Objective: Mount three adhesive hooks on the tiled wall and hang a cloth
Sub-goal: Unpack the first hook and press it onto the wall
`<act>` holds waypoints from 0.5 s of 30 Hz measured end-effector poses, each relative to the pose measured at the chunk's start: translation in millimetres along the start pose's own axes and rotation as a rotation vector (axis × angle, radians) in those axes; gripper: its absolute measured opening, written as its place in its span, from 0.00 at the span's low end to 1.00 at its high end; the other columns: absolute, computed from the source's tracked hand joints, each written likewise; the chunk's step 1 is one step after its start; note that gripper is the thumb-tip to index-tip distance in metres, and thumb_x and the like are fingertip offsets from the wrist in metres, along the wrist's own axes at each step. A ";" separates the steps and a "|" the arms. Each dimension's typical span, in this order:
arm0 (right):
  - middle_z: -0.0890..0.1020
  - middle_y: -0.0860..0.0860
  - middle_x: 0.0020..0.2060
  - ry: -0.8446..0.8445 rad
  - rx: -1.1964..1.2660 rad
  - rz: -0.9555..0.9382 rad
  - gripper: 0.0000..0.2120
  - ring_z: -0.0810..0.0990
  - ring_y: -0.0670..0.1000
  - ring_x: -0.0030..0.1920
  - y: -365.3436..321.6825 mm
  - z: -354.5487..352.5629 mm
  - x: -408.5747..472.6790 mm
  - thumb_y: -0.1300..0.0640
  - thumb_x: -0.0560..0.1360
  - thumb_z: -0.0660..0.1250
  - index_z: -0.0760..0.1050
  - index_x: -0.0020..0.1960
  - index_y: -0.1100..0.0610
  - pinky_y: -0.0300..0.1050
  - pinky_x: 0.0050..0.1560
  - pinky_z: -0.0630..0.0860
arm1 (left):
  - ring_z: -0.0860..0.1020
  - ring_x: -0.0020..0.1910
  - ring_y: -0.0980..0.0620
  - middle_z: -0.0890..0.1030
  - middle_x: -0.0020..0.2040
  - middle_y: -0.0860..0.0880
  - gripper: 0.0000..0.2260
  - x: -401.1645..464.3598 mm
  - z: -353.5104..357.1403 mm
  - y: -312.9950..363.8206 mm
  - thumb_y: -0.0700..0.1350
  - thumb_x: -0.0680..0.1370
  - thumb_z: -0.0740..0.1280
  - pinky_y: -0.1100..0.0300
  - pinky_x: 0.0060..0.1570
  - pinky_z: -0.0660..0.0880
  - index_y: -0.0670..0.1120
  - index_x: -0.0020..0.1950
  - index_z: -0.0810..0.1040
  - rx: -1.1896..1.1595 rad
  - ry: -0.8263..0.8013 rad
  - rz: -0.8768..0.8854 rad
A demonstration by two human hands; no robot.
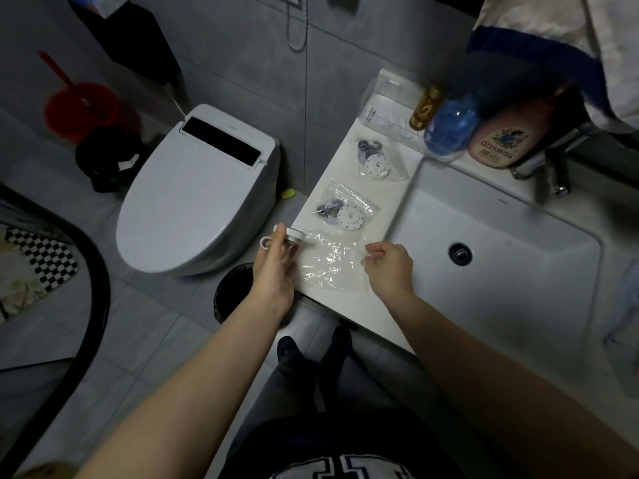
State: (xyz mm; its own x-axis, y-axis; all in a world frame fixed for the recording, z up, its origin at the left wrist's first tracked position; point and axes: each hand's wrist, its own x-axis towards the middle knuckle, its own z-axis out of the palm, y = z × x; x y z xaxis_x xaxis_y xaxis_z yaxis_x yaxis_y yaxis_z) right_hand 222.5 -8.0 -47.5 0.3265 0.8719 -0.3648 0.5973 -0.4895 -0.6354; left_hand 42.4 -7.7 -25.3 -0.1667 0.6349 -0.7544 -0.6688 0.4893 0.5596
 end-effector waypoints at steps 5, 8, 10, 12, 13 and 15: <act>0.81 0.55 0.44 -0.021 0.087 0.033 0.09 0.84 0.56 0.45 0.2 7.3 1.2 0.65 0.70 0.72 0.81 0.50 0.57 0.56 0.55 0.80 | 0.83 0.47 0.55 0.83 0.51 0.51 0.09 5.5 -5.7 -3.6 0.54 0.78 0.69 0.61 0.49 0.73 0.53 0.44 0.72 0.017 -0.013 -0.032; 0.84 0.52 0.41 -0.074 0.158 0.088 0.09 0.84 0.54 0.44 -5.0 6.1 0.1 0.61 0.70 0.74 0.79 0.48 0.55 0.52 0.50 0.81 | 0.81 0.58 0.50 0.82 0.58 0.48 0.10 10.2 -10.4 -5.1 0.55 0.77 0.70 0.57 0.59 0.71 0.53 0.45 0.71 0.027 -0.014 -0.044; 0.86 0.51 0.40 -0.086 0.187 0.108 0.09 0.85 0.54 0.43 -7.4 7.1 0.5 0.59 0.69 0.76 0.79 0.47 0.55 0.48 0.46 0.81 | 0.80 0.62 0.49 0.82 0.61 0.46 0.10 12.6 -12.6 -5.8 0.55 0.77 0.70 0.56 0.65 0.70 0.53 0.46 0.72 0.021 -0.020 -0.051; 0.86 0.52 0.40 -0.091 0.222 0.116 0.10 0.85 0.52 0.41 -9.3 8.5 1.1 0.57 0.68 0.78 0.80 0.46 0.57 0.45 0.45 0.80 | 0.81 0.61 0.50 0.82 0.63 0.46 0.09 14.8 -13.9 -6.4 0.55 0.76 0.70 0.55 0.66 0.70 0.54 0.48 0.73 0.018 -0.025 -0.058; 0.86 0.53 0.40 -0.106 0.242 0.121 0.10 0.85 0.52 0.41 -10.5 9.0 1.5 0.57 0.69 0.78 0.81 0.47 0.58 0.43 0.45 0.80 | 0.81 0.61 0.50 0.82 0.62 0.47 0.10 15.6 -14.2 -6.5 0.56 0.76 0.71 0.55 0.65 0.70 0.54 0.48 0.73 0.018 -0.022 -0.062; 0.86 0.53 0.40 -0.164 0.285 0.119 0.08 0.86 0.50 0.40 -12.5 9.1 1.2 0.55 0.72 0.75 0.83 0.48 0.59 0.35 0.45 0.79 | 0.81 0.61 0.50 0.82 0.62 0.47 0.11 18.2 -15.2 -6.7 0.56 0.76 0.71 0.55 0.65 0.71 0.54 0.47 0.71 0.019 -0.018 -0.070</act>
State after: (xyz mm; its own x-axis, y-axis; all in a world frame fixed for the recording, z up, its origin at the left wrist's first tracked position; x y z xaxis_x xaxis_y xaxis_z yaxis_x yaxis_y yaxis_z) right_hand 208.7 -0.9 -46.2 0.2458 0.8067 -0.5375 0.3257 -0.5910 -0.7380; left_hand 32.9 -8.6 -48.0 -0.1066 0.6094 -0.7857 -0.6645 0.5442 0.5122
